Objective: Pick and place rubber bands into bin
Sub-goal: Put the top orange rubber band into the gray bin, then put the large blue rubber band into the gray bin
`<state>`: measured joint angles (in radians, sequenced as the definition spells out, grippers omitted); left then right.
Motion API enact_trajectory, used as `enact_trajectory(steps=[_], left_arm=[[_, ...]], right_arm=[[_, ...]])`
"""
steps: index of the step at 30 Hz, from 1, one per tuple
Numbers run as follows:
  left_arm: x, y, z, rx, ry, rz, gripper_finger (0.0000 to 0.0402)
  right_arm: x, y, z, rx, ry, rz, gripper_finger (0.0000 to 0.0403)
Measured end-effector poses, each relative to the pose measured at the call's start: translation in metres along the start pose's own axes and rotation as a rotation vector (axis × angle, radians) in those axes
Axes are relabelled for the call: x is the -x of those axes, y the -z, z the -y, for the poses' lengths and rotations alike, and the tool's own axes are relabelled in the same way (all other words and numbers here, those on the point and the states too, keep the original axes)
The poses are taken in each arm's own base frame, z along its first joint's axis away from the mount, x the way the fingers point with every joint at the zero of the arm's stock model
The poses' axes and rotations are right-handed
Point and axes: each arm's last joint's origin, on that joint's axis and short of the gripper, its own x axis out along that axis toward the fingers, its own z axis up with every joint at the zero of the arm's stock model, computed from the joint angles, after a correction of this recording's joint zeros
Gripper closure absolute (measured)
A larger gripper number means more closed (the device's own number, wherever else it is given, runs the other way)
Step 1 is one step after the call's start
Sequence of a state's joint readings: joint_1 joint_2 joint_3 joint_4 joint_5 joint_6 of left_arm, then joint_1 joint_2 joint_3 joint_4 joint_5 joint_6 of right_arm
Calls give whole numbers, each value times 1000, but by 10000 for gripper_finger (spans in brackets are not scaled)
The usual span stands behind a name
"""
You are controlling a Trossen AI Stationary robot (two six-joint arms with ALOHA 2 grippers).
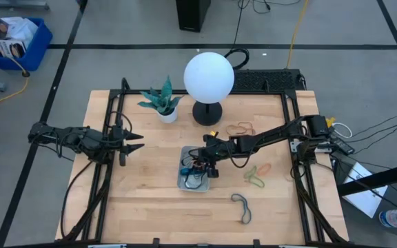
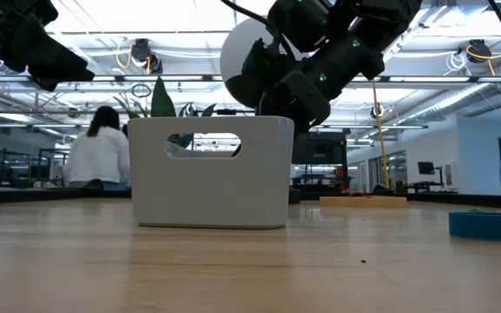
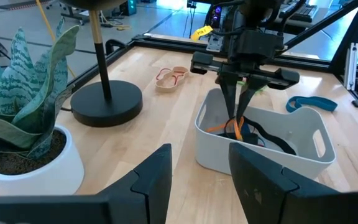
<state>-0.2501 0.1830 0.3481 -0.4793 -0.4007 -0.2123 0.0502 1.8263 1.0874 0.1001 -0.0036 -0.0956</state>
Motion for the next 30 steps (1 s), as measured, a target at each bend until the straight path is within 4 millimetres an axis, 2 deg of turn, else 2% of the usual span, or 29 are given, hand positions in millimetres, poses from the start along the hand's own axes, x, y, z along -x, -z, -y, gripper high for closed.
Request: enact_trajectory(steps=[7,12,15,21,27,30], left_arm=[[0,0,0,0,-1,-1,236],[0,0,0,0,-1,-1,236],[0,0,0,-1,-1,-2,236],[0,0,0,-4,-1,-2,236],[0,0,0,-55,-1,1,236],[0,0,0,-59,-1,2,236]], right_arm=[[0,0,0,-32,2,1,279],[18,-11,0,50,18,25,253],[39,-17,2,67,59,16,248],[97,-25,-1,136,38,-32,258],[145,-28,-20,273,-9,-23,268],[157,-27,-34,340,-23,-26,267]])
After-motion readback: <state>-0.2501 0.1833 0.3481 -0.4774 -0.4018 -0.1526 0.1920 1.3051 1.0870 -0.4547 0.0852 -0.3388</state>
